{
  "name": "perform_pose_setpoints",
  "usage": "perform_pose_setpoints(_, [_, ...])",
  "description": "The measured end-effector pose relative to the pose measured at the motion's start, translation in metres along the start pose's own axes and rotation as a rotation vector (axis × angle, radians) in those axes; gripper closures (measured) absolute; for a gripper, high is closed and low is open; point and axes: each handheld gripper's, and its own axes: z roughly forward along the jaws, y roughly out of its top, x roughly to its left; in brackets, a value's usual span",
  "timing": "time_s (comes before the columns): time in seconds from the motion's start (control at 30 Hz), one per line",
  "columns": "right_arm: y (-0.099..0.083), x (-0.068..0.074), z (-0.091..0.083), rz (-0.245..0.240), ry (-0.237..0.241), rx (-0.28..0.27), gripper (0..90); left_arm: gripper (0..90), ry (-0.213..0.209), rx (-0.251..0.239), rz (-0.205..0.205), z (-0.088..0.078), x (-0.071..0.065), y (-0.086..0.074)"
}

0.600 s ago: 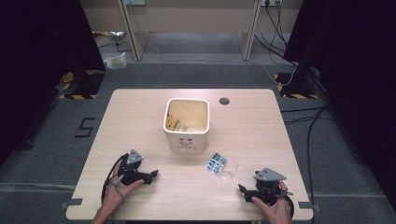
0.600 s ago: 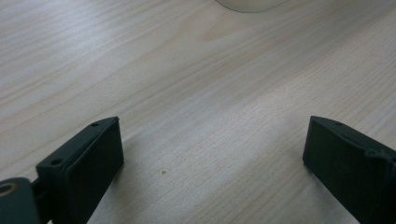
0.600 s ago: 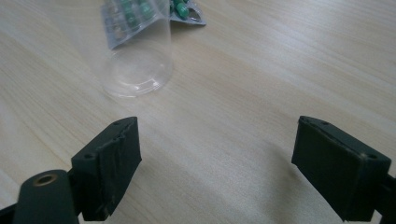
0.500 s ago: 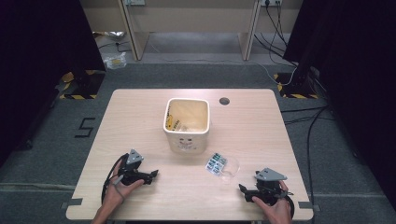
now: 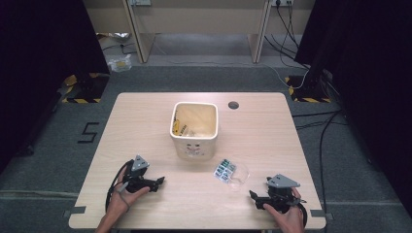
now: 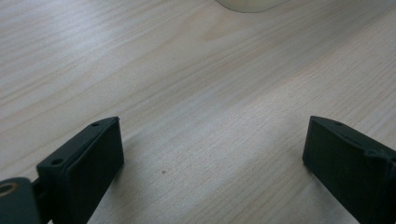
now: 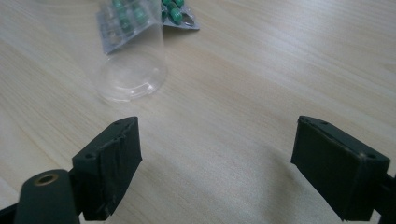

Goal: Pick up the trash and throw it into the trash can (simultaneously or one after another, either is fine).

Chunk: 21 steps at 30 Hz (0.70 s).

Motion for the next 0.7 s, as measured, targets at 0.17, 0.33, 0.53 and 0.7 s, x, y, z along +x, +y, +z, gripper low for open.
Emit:
perform_pose_setpoints(0.17, [-0.0012,-0.0026,0.0045,0.016,-0.020,0.025,15.9,4.1,0.000,-0.001,-0.001,0.0001,-0.0001,0.0000])
perform_pose_setpoints(0.33, [-0.0020,-0.0044,0.0043,0.024,-0.027,0.024,16.1,4.1,0.000,0.001,0.000,-0.0001,0.0000,0.0000])
perform_pose_setpoints(0.53, [-0.0018,-0.0050,0.0036,0.035,-0.026,0.022,16.1,4.1,-0.001,0.002,0.000,-0.0001,0.0001,0.0001])
perform_pose_setpoints(0.7, [0.0008,-0.0045,-0.0008,0.035,-0.025,0.003,16.8,4.1,0.000,0.000,0.000,0.0000,0.0000,0.0000])
